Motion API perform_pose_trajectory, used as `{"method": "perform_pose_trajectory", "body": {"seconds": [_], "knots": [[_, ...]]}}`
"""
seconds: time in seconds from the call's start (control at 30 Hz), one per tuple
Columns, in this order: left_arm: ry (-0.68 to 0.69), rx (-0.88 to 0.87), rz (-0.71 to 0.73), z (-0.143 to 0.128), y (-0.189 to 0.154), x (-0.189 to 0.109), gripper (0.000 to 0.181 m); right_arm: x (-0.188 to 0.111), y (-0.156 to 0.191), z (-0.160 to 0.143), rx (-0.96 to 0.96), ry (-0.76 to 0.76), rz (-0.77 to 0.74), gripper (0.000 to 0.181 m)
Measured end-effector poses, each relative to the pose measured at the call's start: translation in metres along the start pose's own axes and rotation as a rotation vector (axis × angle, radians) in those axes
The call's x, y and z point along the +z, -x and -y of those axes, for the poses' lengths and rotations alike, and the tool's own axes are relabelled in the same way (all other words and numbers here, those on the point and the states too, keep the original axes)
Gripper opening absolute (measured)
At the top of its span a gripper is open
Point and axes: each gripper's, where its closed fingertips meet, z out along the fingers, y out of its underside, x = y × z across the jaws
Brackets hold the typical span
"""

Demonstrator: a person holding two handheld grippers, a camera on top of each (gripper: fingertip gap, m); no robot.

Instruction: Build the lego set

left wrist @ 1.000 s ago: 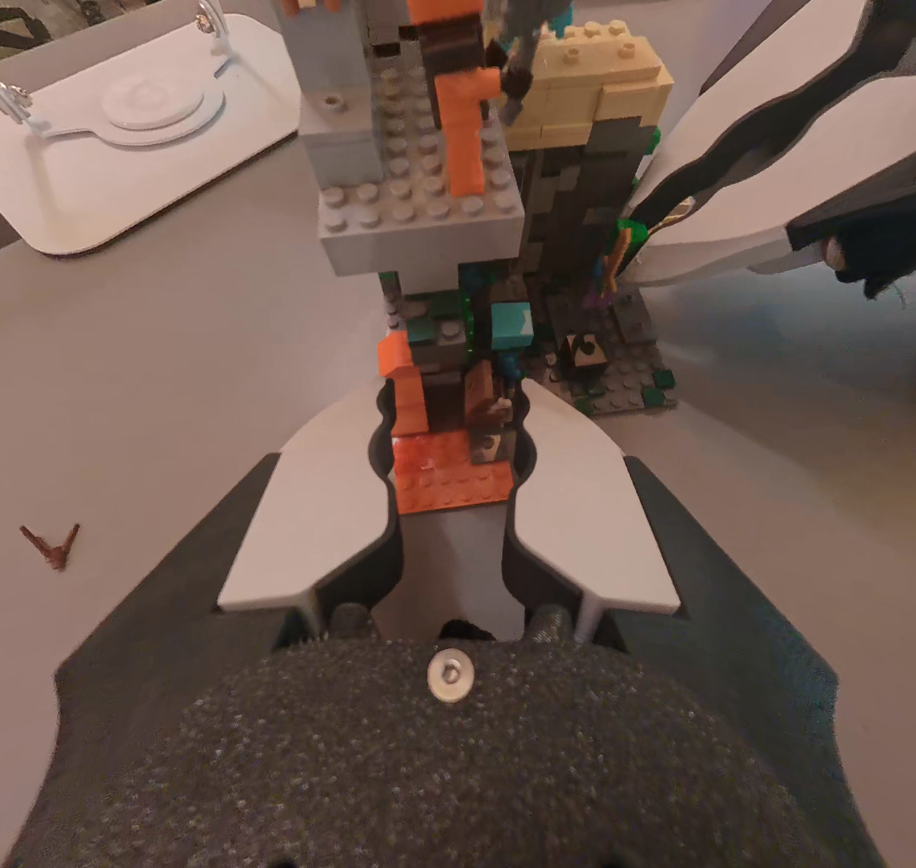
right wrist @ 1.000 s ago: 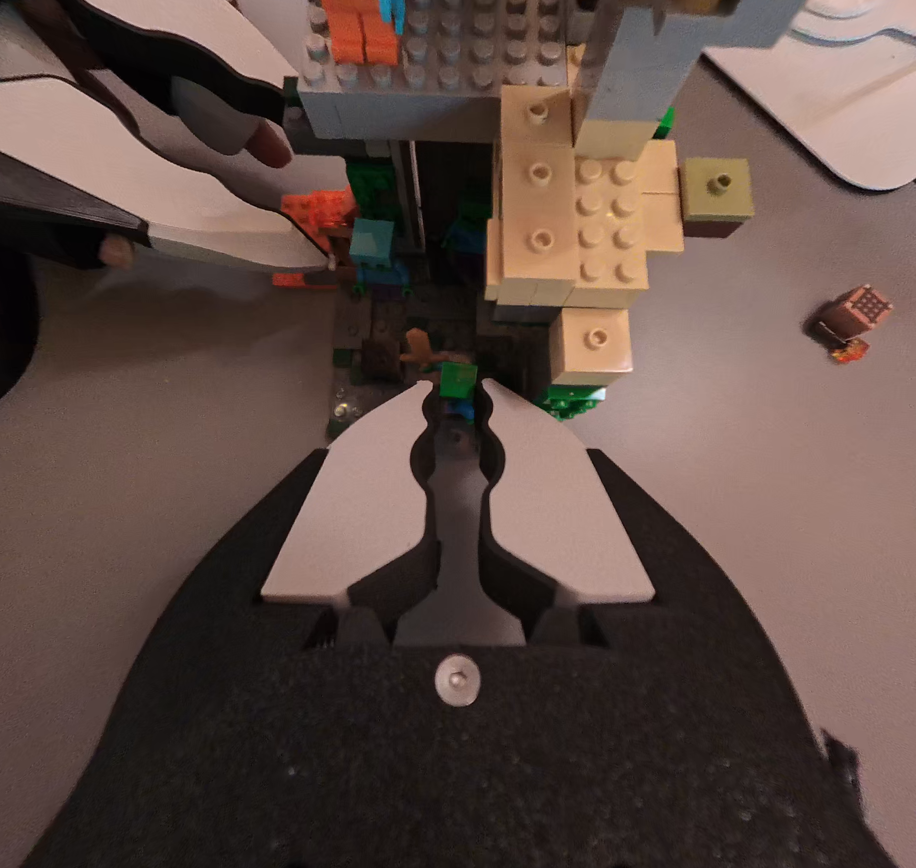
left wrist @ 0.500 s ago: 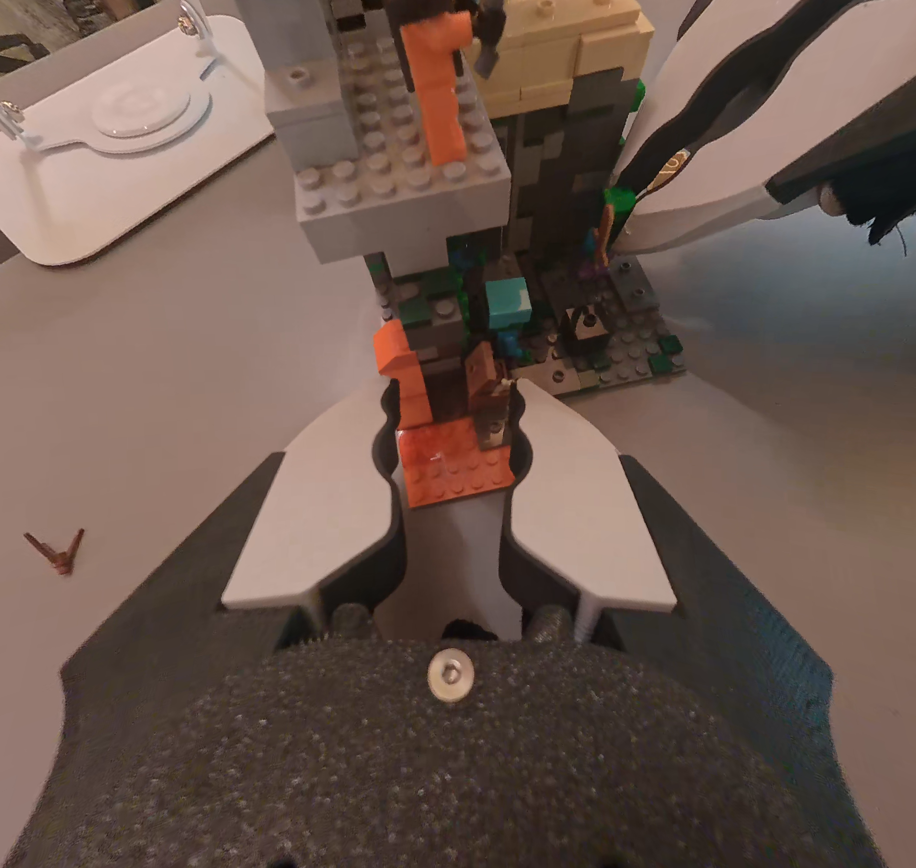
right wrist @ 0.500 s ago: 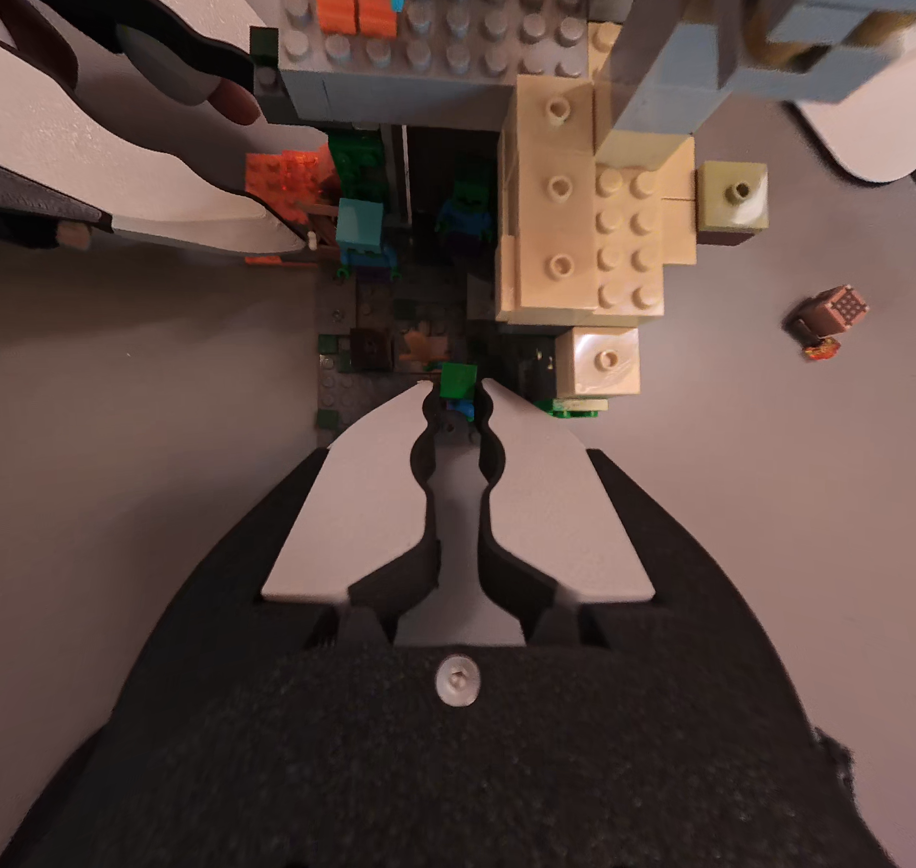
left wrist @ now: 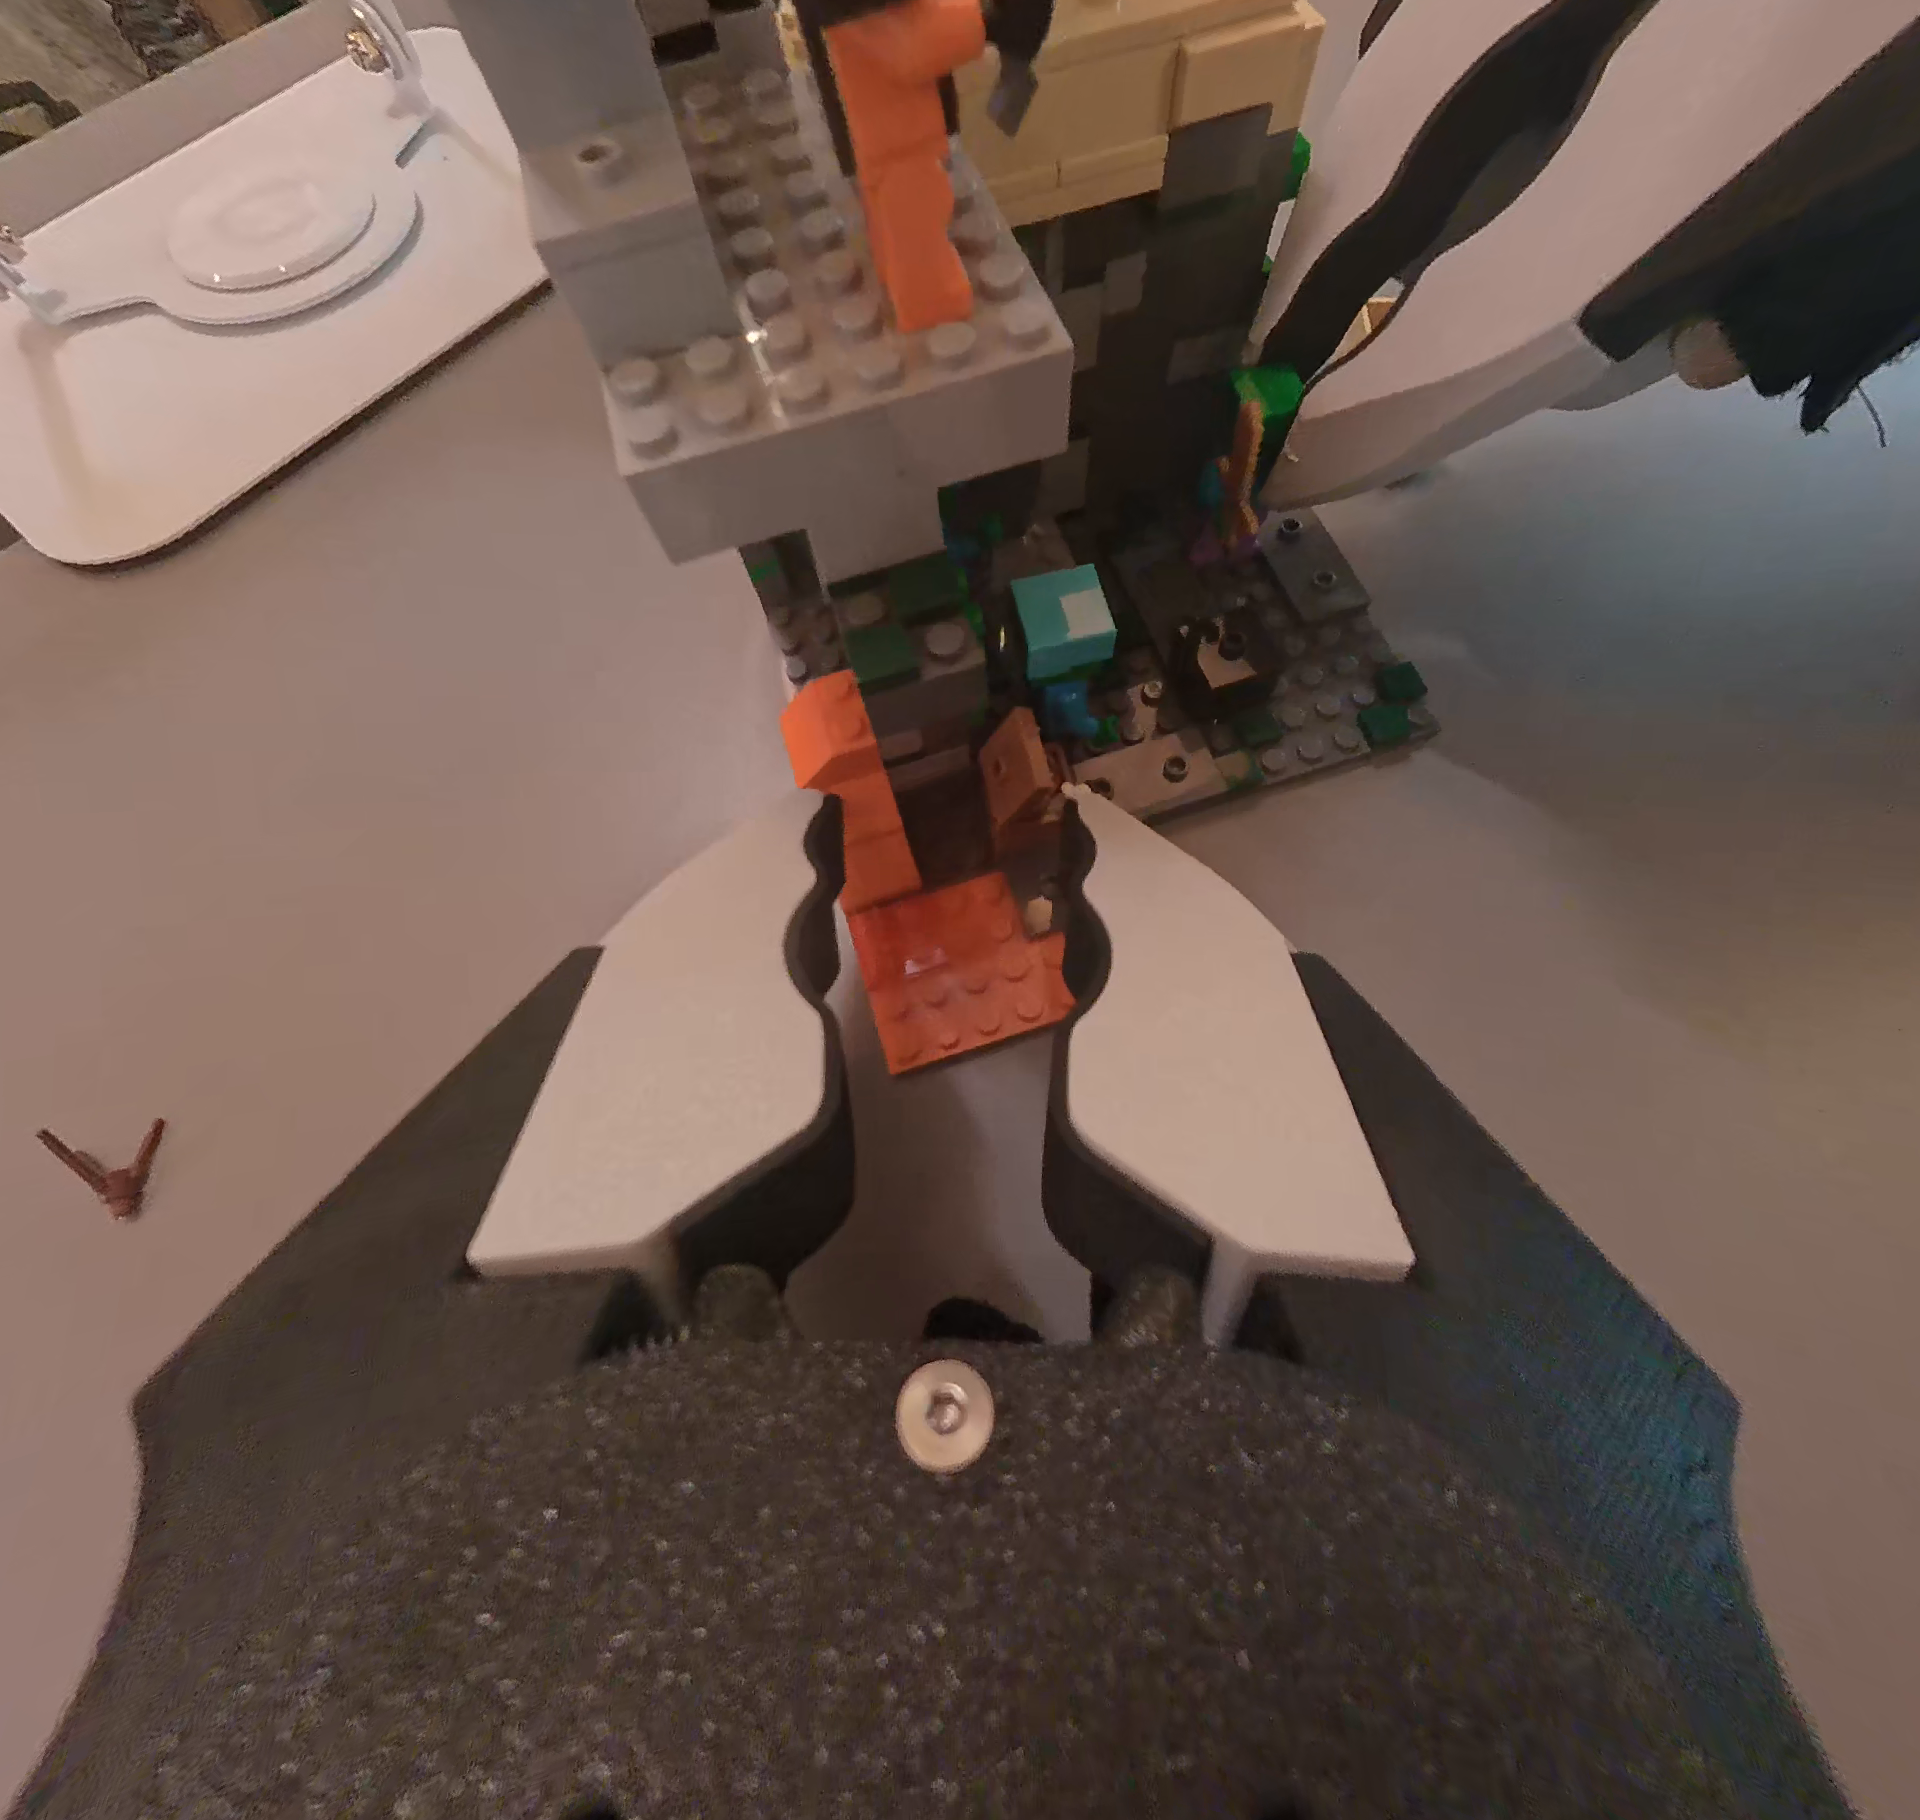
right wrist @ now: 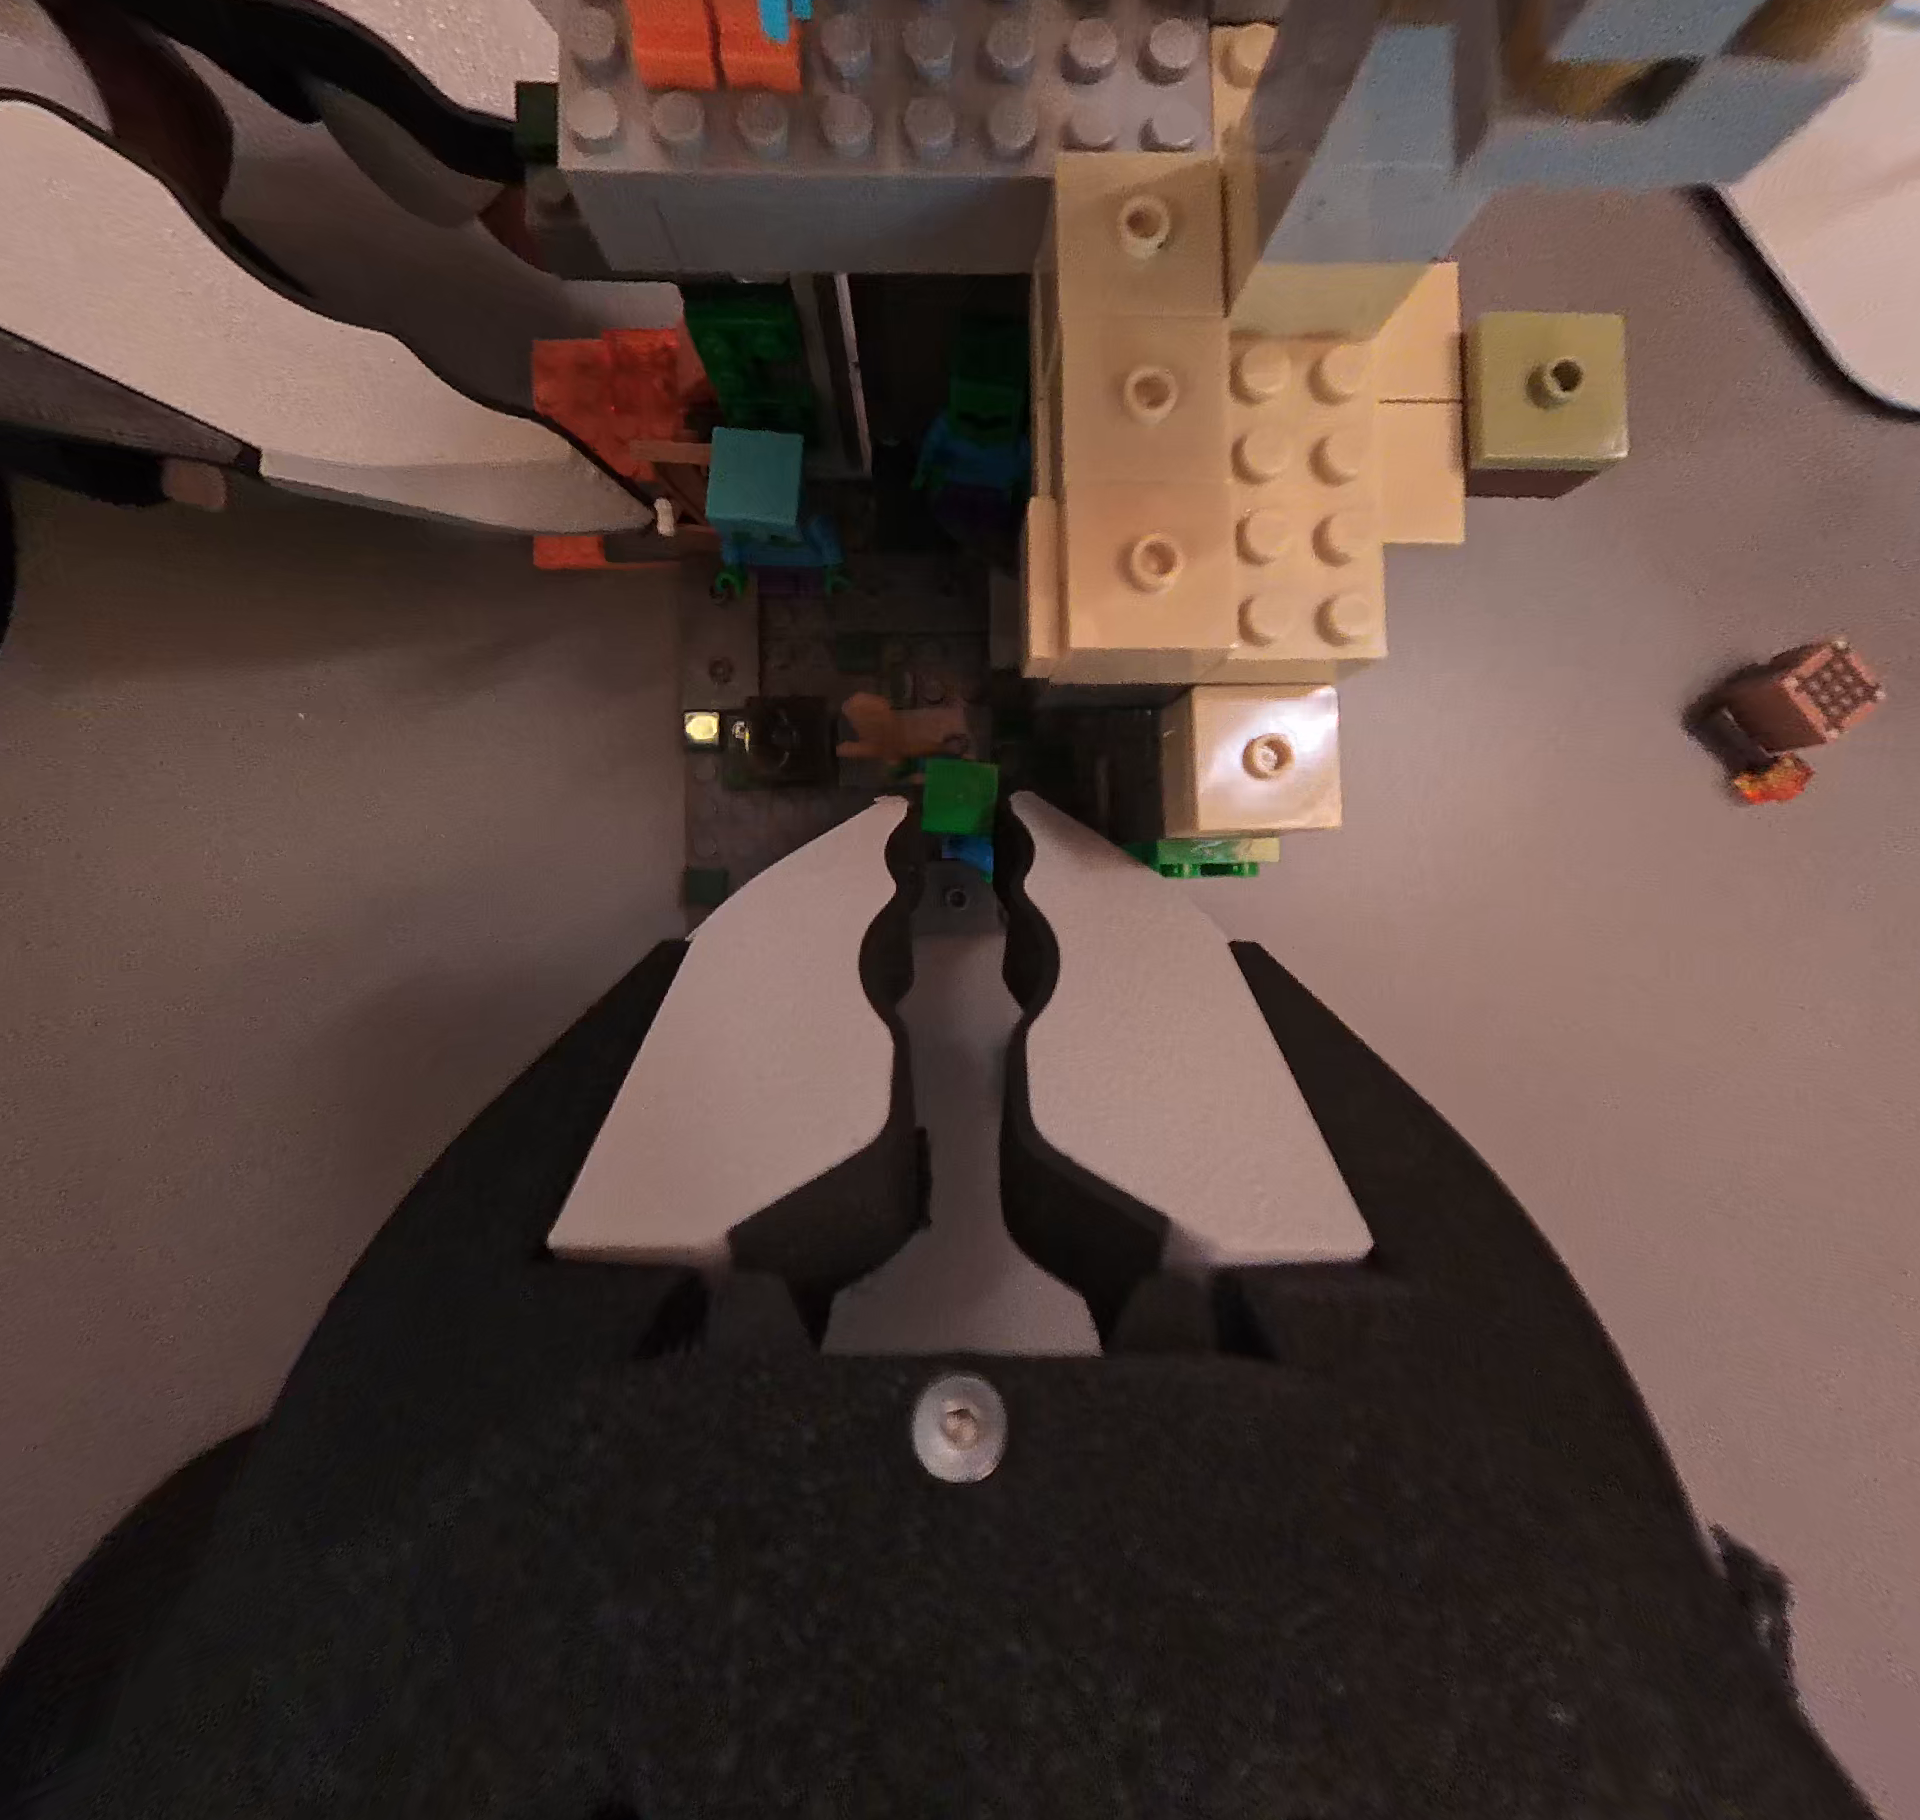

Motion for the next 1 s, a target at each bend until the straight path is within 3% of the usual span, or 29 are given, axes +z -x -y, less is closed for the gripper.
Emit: {"method": "perform_pose_trajectory", "body": {"seconds": [0.4, 1.0], "knots": [[-0.003, 0.057, -0.015, 0.0006, -0.0063, 0.0028, 0.038, -0.0005, 0.0008, -0.0008, -0.123, 0.004, 0.004, 0.012], [-0.008, 0.077, -0.008, 0.0018, -0.0075, 0.0034, 0.036, 0.0004, 0.001, -0.0011, -0.133, 0.03, 0.025, 0.013]]}}
